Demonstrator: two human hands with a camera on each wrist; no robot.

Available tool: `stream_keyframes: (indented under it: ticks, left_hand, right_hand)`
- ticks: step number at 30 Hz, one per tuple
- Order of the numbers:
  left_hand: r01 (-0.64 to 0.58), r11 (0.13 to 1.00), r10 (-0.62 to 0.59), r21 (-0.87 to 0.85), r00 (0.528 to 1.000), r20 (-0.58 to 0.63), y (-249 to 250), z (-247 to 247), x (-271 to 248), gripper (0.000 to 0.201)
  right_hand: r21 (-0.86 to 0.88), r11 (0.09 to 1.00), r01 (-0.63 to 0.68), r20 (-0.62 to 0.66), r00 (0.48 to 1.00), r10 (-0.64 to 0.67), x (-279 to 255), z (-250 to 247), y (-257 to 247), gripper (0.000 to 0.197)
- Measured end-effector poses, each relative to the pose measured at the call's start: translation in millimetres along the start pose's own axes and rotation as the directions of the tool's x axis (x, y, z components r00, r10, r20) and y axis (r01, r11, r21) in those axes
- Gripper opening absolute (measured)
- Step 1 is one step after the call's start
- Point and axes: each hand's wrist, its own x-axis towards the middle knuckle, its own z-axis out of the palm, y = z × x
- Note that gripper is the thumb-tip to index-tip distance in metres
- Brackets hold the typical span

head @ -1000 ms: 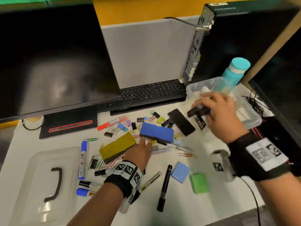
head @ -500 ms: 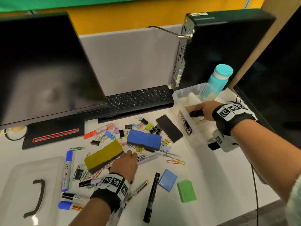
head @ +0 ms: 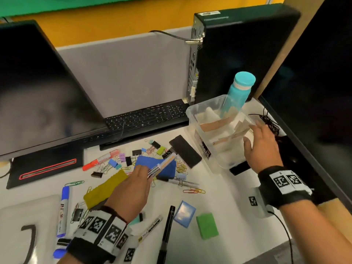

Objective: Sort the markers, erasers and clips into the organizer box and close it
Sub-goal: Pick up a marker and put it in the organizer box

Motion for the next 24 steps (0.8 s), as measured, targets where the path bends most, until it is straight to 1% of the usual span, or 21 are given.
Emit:
stream_keyframes:
  ticks: [2, 4, 6, 8, 10, 12, 14, 16, 19, 22, 24]
  left_hand:
    - [-0.054, 0.999, 0.054, 0.006, 0.997, -0.063, 21, -16, 15, 0.020]
    - [-0.122, 0.992, 0.123, 0.023, 0.987, -0.100, 46, -30, 37, 0.024]
    - [-0.164, 0.985, 0.169, 0.054, 0.980, -0.105, 74, -43, 63, 0.027]
    - [-0.202, 0.967, 0.218, 0.153, 0.971, -0.095, 105, -49, 93, 0.028]
    - [-0.225, 0.947, 0.244, 0.228, 0.968, -0.058, 133, -48, 125, 0.026]
    - [-0.242, 0.935, 0.244, 0.259, 0.970, 0.025, 154, -39, 156, 0.027]
    - [-0.266, 0.928, 0.239, 0.260, 0.962, 0.133, 169, -28, 179, 0.035]
    - [-0.312, 0.921, 0.269, 0.233, 0.943, 0.198, 176, -21, 193, 0.041]
    - [-0.344, 0.919, 0.307, 0.195, 0.931, 0.199, 178, -14, 203, 0.044]
    - [-0.296, 0.942, 0.260, 0.157, 0.942, 0.213, 182, -6, 213, 0.046]
    - [-0.277, 0.950, 0.241, 0.142, 0.943, 0.229, 183, -7, 215, 0.040]
  right_hand:
    - [0.008, 1.000, -0.010, -0.046, 0.999, 0.010, -5, 13, 5, 0.050]
    - [0.041, 0.999, -0.019, -0.098, 0.995, 0.023, -9, 20, 7, 0.051]
    - [0.063, 0.998, -0.026, -0.120, 0.992, 0.034, -13, 24, 7, 0.052]
    - [0.069, 0.998, -0.013, -0.130, 0.991, 0.021, -17, 26, 8, 0.052]
    - [0.084, 0.996, -0.002, -0.143, 0.990, 0.014, -18, 27, 9, 0.054]
    - [0.107, 0.994, 0.000, -0.155, 0.988, 0.017, -18, 26, 8, 0.055]
    - [0.110, 0.994, -0.007, -0.158, 0.987, 0.024, -18, 25, 7, 0.055]
    - [0.109, 0.994, -0.016, -0.153, 0.988, 0.033, -16, 25, 7, 0.055]
    - [0.104, 0.994, -0.023, -0.137, 0.990, 0.037, -17, 27, 8, 0.052]
    - [0.094, 0.995, -0.027, -0.127, 0.991, 0.039, -17, 26, 8, 0.050]
    - [0.091, 0.996, -0.019, -0.128, 0.991, 0.031, -18, 27, 8, 0.050]
